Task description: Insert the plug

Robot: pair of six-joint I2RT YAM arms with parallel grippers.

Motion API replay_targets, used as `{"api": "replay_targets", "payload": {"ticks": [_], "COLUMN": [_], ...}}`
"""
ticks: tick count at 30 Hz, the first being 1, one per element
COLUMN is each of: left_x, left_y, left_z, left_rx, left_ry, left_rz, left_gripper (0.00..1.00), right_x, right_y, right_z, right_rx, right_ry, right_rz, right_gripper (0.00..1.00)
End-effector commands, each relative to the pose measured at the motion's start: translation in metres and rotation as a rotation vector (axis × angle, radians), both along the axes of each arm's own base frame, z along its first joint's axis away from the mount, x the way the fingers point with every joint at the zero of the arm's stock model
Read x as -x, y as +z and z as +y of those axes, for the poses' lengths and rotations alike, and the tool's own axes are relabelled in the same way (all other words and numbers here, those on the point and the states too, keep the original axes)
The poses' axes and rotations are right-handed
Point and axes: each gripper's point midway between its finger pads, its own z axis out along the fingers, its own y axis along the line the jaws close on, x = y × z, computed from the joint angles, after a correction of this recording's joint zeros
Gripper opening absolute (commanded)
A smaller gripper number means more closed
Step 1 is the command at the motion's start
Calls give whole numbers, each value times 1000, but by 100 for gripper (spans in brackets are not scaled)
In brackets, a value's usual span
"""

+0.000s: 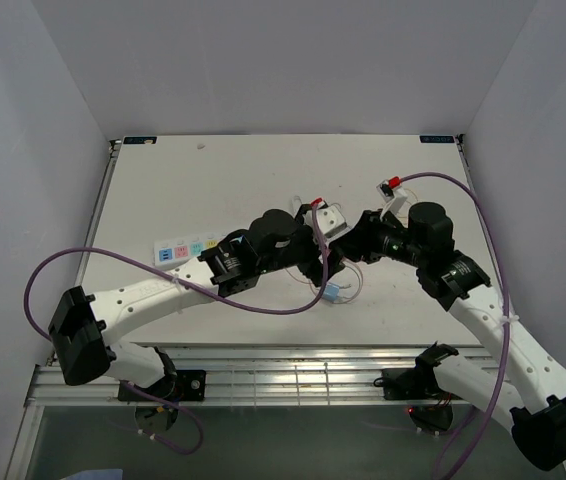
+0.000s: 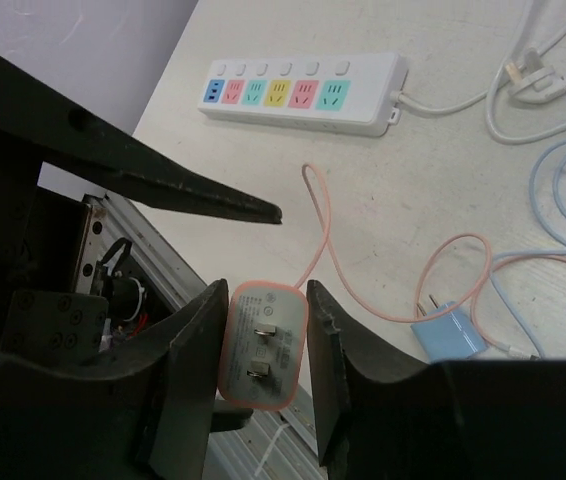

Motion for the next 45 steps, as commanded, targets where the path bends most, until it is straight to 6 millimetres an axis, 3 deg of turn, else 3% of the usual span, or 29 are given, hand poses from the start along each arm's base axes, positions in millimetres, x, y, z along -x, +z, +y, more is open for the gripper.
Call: {"api": "replay_targets", "payload": {"ticks": [1,3,4,6,7,9,16,21,28,36,45], "left_x": [1,9,13,21,23,31,68,70,74,52,52], "left_y": [47,55,56,67,73,73,68,58,77,73,82], "left_z": [11,21,25,35,38,45,35,31,27,19,17], "left_rx": [121,178,192,266,294,315,344,330,400,421,476], "left_ry": [49,34,31,19,18,0,-214,-248,-282,-191,-198], "left_rz": [-40,-71,-76,-117,-135,-145,-125,-138,-191,-206,-238], "left_gripper": [91,98,98,98,98,98,98,98,98,98,87], "right_x": [-1,5,7,15,25,35,35,38,37,40,43], "right_y": [31,31,43,38,57,52,78,80,77,78,80], "right_z": [1,2,5,8,13,14,9,9,8,6,5], "right_rx": [-105,-171,-228,-329,-412,-520,-621,-654,-693,-767,-790], "right_ry": [-21,-17,14,43,119,139,110,118,100,106,109], "right_rz": [-104,-75,-106,-21,-79,28,-6,45,77,128,131], "right_gripper": [8,8,8,8,8,8,8,8,8,8,8]}}
